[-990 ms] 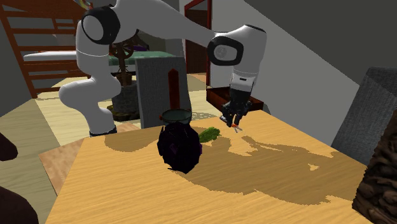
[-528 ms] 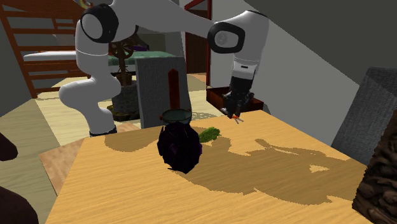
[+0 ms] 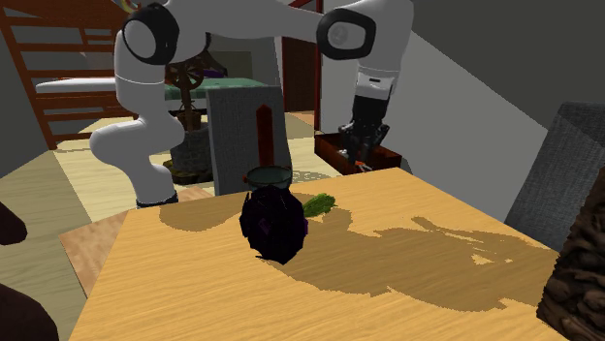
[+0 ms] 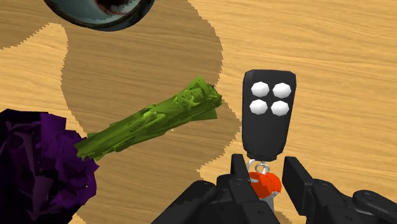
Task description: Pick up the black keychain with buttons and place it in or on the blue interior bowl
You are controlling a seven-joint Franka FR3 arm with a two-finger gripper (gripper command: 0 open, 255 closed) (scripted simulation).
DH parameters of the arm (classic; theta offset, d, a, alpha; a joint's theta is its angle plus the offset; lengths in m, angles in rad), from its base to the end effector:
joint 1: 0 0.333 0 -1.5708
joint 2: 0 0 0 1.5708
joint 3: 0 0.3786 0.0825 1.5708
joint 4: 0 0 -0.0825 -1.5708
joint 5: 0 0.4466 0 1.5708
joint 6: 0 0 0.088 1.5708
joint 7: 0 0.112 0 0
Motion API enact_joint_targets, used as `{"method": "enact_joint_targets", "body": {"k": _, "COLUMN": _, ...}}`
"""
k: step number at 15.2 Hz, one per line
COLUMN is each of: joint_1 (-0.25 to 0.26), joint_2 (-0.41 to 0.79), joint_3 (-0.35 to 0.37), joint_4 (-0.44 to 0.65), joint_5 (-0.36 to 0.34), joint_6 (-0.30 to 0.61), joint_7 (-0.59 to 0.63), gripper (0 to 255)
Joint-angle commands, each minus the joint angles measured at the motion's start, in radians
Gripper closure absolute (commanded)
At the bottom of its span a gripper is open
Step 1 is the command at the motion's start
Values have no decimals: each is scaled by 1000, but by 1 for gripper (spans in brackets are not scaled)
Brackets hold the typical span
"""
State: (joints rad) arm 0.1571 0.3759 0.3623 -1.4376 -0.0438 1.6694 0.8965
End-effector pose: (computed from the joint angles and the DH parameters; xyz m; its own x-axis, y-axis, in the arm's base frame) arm 0.6611 0.3249 0.5186 0.9160 -0.3748 -0.1433 -0.3732 -0.9269 0.0390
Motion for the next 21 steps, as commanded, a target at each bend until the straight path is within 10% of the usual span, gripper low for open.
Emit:
{"method": "enact_joint_targets", "body": {"k": 1, "joint_1": 3, "joint_2": 0, "joint_3": 1, "joint_4": 27, "joint_5": 0, "joint_6": -28, "joint_7": 2, "gripper": 255}}
{"method": "enact_joint_targets", "body": {"k": 21, "joint_1": -42, "joint_2": -822, "joint_3": -40, "joint_4": -864, "joint_5": 258, "joint_6": 71, "joint_7": -163, "gripper": 255}}
